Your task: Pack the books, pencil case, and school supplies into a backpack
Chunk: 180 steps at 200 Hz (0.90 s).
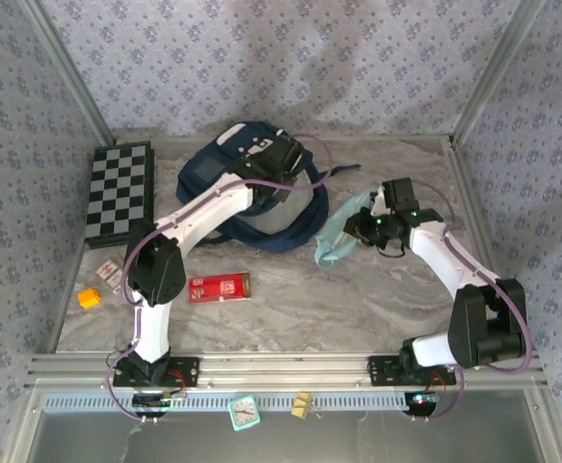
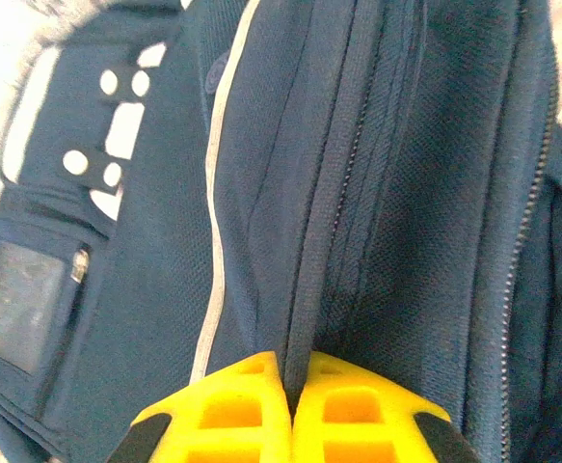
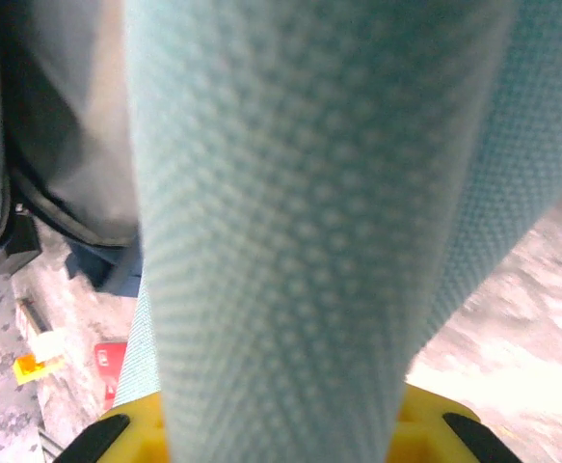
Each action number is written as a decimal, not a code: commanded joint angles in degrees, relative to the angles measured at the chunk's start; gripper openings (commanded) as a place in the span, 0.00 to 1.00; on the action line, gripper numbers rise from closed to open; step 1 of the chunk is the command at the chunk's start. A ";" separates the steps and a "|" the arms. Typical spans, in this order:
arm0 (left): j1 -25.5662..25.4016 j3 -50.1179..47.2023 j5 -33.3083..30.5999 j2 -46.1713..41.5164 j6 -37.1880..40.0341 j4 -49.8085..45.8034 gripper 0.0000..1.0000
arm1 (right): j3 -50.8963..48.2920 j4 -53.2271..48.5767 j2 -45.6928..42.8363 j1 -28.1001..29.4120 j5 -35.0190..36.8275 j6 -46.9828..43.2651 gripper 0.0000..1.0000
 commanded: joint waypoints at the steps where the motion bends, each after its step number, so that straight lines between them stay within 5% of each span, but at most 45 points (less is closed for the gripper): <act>1: -1.04 9.37 1.56 -2.51 -5.55 -4.73 0.00 | 6.80 0.00 4.10 3.07 -2.32 -3.22 0.22; 68: -0.80 17.17 2.55 -1.63 -10.43 -7.98 0.00 | 32.27 6.77 29.17 7.85 -6.60 -3.76 0.25; 98: 0.62 18.43 2.50 -1.29 -15.29 -8.36 0.00 | 36.40 13.01 37.84 9.05 -8.12 1.20 0.27; 125: 2.03 16.94 5.14 -2.22 -17.87 -6.41 0.00 | 36.15 19.74 40.19 10.37 -6.89 2.50 0.42; 154: 2.74 16.38 6.87 -2.52 -18.74 -6.11 0.00 | 36.00 14.60 39.04 9.64 -8.18 -1.08 0.60; 180: 2.95 16.23 6.89 -2.51 -18.54 -6.24 0.00 | 25.85 17.11 31.45 7.26 -2.11 2.26 0.63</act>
